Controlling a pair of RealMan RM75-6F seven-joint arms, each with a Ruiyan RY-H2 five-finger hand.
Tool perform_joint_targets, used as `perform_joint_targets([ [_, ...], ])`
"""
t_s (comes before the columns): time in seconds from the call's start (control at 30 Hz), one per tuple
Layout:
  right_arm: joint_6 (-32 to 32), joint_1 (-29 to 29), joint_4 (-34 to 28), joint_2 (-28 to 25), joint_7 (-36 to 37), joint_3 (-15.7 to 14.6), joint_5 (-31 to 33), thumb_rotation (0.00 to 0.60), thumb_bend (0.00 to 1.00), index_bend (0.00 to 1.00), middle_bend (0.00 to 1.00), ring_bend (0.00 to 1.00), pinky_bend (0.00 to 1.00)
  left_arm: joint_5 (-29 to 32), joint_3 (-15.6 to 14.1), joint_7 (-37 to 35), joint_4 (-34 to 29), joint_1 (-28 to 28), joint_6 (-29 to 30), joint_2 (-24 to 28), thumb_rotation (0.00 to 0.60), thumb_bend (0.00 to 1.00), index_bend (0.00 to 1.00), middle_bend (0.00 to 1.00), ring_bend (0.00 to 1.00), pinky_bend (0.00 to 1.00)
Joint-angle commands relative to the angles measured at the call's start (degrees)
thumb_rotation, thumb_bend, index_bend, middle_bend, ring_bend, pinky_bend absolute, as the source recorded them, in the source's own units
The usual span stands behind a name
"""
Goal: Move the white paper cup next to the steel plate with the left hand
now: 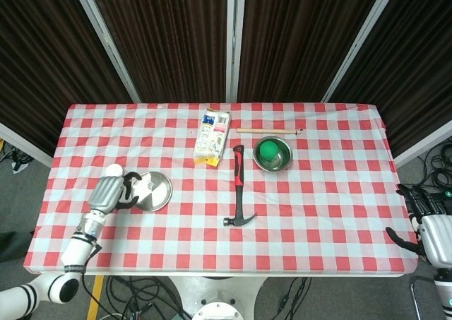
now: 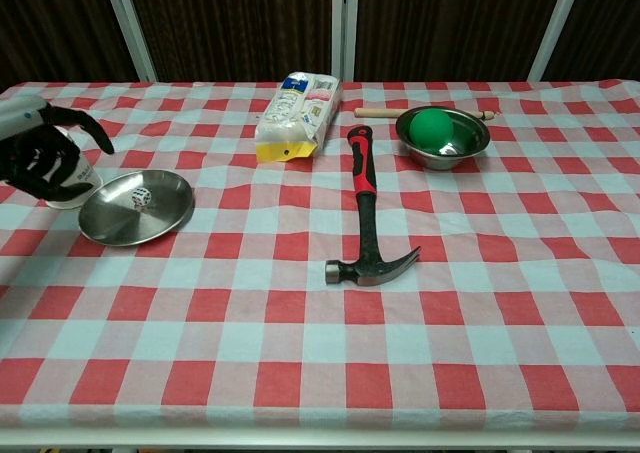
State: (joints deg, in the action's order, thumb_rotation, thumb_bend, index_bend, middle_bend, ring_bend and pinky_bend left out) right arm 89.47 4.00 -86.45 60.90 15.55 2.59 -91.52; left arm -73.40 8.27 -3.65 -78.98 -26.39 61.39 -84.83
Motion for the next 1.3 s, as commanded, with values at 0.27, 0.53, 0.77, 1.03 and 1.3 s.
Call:
perform_joint_targets([
  [0.27,0.91,-0.47,0.46,0.12,0.36,-0.06,-0.33,0.600,0.12,0.11,0.23,0.11,0.22,5.85,5.35,-20.04,5.25,5.12,2.17,1.76,0.600,0.23,0.40,0.43,0.34,0.47],
  [0.53,0.90,-0.39,-0.03,-0.33,-0.29,0.08,-0.39,0.600,0.12,0.11,0.23,0.11,0.22,5.44,5.22,-32.73,17.79,1.55,-8.75,-3.98,0.600,0.18,0.21,0.20,0.13,0.24],
  [0.77,-0.03,-0.11,-0.69,-0.37,-1.01,0.25,0.32,0.600,0.12,0.11,0.23,0.11,0.22,2.73,4.23,-37.60,24.59,-0.55,-11.74,-8.49,0.600,0.18,0.21,0.19,0.13,0.23],
  [1.03,-0.92,0.24,-0.83,-0.31,-1.29,0.30,0.65,0.600,0.12,0.11,0.23,0.11,0.22,1.59,4.60,-41.17,28.08,-1.98,-12.68,-11.07,0.600,0.18,0.24,0.19,0.13,0.22],
  [1.3,-1.02,0.11,-0.80,-0.33,-1.37,0.26,0.91,0.600,0.12,0.11,0.23,0.11,0.22,1.69,5.49,-42.88,28.75,-1.86,-11.52,-11.39,0.600,0.17,0.27,0.21,0.13,0.22],
])
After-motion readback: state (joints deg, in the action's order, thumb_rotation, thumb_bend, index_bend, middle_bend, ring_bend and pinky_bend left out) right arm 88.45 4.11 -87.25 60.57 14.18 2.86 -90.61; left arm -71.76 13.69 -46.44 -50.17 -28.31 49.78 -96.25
